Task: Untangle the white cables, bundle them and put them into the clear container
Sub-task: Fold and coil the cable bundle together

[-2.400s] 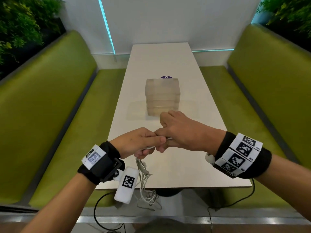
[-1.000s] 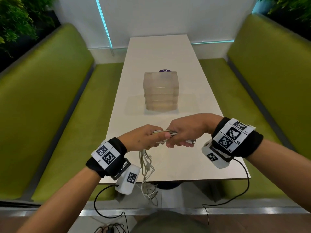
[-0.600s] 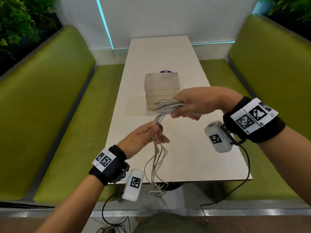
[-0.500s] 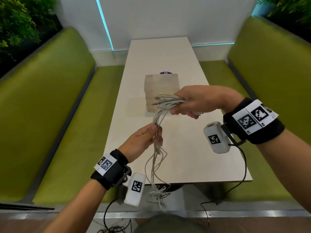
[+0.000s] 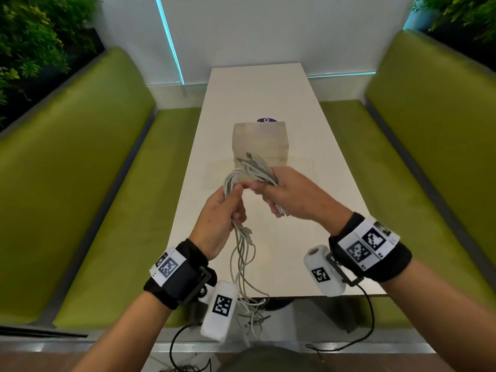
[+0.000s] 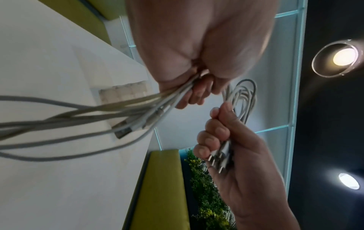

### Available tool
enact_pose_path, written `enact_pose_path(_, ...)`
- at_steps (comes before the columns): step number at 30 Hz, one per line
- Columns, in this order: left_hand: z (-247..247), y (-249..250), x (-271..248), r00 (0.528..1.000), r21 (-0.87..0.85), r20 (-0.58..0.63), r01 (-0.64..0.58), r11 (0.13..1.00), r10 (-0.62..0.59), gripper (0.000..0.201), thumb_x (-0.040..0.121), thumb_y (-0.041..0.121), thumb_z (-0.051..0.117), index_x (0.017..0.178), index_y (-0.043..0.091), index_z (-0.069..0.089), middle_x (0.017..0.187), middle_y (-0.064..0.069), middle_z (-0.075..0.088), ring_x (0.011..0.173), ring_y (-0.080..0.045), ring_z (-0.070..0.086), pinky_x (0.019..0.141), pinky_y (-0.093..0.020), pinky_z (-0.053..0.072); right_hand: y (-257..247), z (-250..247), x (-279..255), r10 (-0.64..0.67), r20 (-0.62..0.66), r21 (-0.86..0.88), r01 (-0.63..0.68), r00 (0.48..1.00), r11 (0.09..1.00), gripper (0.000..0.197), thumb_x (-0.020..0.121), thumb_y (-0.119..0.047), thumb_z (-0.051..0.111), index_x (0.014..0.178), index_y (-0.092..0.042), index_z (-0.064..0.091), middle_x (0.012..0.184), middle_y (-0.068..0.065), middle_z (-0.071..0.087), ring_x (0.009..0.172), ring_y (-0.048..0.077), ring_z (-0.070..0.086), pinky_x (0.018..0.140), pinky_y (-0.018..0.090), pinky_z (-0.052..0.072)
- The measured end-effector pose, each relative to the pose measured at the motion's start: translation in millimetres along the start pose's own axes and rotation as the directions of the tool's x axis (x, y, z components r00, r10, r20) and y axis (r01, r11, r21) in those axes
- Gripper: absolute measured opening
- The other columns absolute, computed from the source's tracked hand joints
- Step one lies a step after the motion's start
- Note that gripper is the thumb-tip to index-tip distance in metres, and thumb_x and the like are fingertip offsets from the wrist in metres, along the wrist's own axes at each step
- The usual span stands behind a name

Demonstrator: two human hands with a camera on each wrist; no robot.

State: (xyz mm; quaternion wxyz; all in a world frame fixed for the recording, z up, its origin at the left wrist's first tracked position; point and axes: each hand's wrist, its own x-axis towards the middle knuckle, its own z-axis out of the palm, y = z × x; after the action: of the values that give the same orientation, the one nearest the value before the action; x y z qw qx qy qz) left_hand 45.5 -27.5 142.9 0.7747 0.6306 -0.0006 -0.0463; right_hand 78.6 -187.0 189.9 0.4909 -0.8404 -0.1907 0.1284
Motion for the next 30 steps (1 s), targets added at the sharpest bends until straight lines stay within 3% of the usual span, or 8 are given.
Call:
enact_pose_path(5, 1, 2, 2, 0.992, -0.062, -0.126, -0.024, 0.998, 0.016, 0.029, 0.102, 0.021, 0.039, 0.101, 0.013, 0.067, 0.085, -0.001, 0.072, 0.079, -0.012, 0.065, 0.081, -0.028, 0.052, 10, 19, 1, 0.036, 0.018, -0.124, -0.034, 0.999, 0.992, 0.020, 0.094, -0.036, 0.054, 0.103, -0.018, 0.054, 0.068, -0.005, 0.053, 0.058, 0.012, 0.052, 0.057, 0.025, 0.044)
enact_pose_path(8, 4, -2, 1, 0.982, -0.077, -0.187, -0.054, 0.996, 0.038, 0.029, 0.101, 0.023, 0.042, 0.105, 0.016, 0.070, 0.110, -0.007, 0.071, 0.105, -0.021, 0.058, 0.102, -0.040, 0.041, 11, 21, 3, 0.048, -0.033, -0.219, -0.054, 0.998, 0.974, 0.027, 0.092, -0.042, 0.055, 0.105, -0.019, 0.053, 0.070, -0.008, 0.052, 0.068, 0.016, 0.054, 0.066, 0.032, 0.046)
enact_pose_path(11, 10, -1, 1, 0.974, -0.161, -0.226, -0.048, 0.986, 0.011, 0.031, 0.102, 0.023, 0.039, 0.110, 0.012, 0.067, 0.111, -0.008, 0.069, 0.104, -0.026, 0.060, 0.097, -0.039, 0.047, 11, 27, 1, 0.047, 0.008, -0.167, -0.045, 0.999, 0.985, 0.020, 0.089, -0.041, 0.061, 0.085, -0.025, 0.050, 0.070, -0.007, 0.055, 0.064, 0.012, 0.053, 0.061, 0.027, 0.043)
enact_pose_path(16, 16, 6, 1, 0.990, -0.321, -0.124, 0.024, 0.947, -0.067, 0.039, 0.102, 0.034, 0.034, 0.123, 0.012, 0.059, 0.125, -0.001, 0.066, 0.112, -0.022, 0.063, 0.093, -0.041, 0.052, 16, 37, 1, 0.056, 0.109, -0.097, -0.045, 0.992, 0.994, 0.046, 0.067, -0.032, 0.083, 0.103, -0.019, 0.057, 0.088, -0.004, 0.065, 0.080, 0.011, 0.061, 0.069, 0.025, 0.050)
enact_pose_path(20, 18, 7, 0, 0.993, -0.334, -0.099, 0.026, 0.942, -0.062, 0.042, 0.102, 0.037, 0.031, 0.126, 0.012, 0.056, 0.125, 0.001, 0.066, 0.116, -0.021, 0.061, 0.095, -0.039, 0.050, 11, 29, 0, 0.032, 0.071, -0.048, -0.029, 0.997, 0.998, 0.026, 0.078, -0.021, 0.077, 0.073, -0.021, 0.051, 0.072, 0.000, 0.052, 0.055, 0.012, 0.051, 0.042, 0.012, 0.039)
enact_pose_path(25, 9, 18, 2, 0.999, -0.100, 0.020, -0.038, 0.994, 0.040, 0.068, 0.078, 0.063, 0.057, 0.125, 0.014, 0.054, 0.120, -0.008, 0.068, 0.114, -0.026, 0.061, 0.086, -0.034, 0.053, 14, 28, 0, 0.076, 0.123, -0.033, -0.073, 0.989, 0.997, 0.009, 0.087, -0.026, 0.062, 0.082, -0.019, 0.062, 0.072, 0.000, 0.066, 0.058, 0.011, 0.057, 0.058, 0.027, 0.049)
enact_pose_path(27, 4, 17, 3, 0.993, -0.067, 0.057, -0.100, 0.993, 0.104, 0.079, 0.067, 0.041, 0.082, 0.134, 0.021, 0.045, 0.113, -0.013, 0.070, 0.108, -0.025, 0.065, 0.077, -0.031, 0.055, 12, 29, 0, 0.054, 0.193, -0.009, -0.053, 0.980, 0.999, 0.010, 0.087, -0.022, 0.059, 0.080, -0.019, 0.065, 0.078, -0.002, 0.071, 0.068, 0.013, 0.064, 0.066, 0.032, 0.053)
enact_pose_path(30, 2, 15, 2, 0.989, -0.075, 0.041, -0.141, 0.987, 0.144, 0.084, 0.068, 0.002, 0.077, 0.139, 0.029, 0.041, 0.108, -0.018, 0.071, 0.107, -0.025, 0.066, 0.079, -0.030, 0.055, 12, 31, -1, -0.043, 0.315, 0.066, 0.024, 0.948, 0.998, 0.007, 0.092, -0.016, 0.056, 0.088, -0.014, 0.061, 0.077, 0.004, 0.071, 0.081, 0.029, 0.067, 0.075, 0.043, 0.053)
